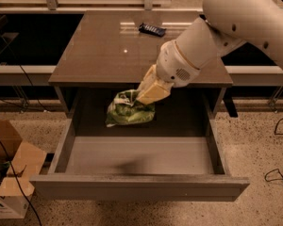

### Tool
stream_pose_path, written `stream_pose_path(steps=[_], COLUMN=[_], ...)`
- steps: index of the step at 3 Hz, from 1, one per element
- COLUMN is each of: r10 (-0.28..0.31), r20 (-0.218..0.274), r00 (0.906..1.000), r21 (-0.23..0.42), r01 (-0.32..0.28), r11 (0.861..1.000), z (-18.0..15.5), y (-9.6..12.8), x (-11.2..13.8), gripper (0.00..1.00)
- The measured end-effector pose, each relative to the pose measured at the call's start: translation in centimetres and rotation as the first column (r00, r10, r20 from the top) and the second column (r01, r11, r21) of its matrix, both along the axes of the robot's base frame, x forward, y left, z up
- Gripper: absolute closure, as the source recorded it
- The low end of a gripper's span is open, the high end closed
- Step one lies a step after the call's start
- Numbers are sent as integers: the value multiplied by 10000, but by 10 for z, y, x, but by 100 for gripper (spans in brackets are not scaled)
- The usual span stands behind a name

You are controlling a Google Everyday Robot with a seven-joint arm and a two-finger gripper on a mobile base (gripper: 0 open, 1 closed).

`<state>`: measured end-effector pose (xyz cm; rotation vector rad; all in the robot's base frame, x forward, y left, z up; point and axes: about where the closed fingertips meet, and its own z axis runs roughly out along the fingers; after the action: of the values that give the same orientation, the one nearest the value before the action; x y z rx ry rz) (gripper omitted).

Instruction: Place green jalapeno chip bag into top drawer

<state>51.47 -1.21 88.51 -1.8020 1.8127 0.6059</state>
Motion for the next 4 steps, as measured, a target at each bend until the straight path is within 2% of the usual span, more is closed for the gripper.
stream_pose_path(steps=[1,2,3,4], r10=[-211,-995,-1448,-1434], r20=[-975,-1905,-2667,-2685], r00=[9950,9766,9528,9525], r21=[-444,-761,-897,-902], r01=[168,864,1251,1234], r11=[9989,9934,9881,9883], z=[-45,-107,-147,-147], y=[-5,3,20,21], x=[-25,-31,-30,-31], gripper=[100,89,67,36])
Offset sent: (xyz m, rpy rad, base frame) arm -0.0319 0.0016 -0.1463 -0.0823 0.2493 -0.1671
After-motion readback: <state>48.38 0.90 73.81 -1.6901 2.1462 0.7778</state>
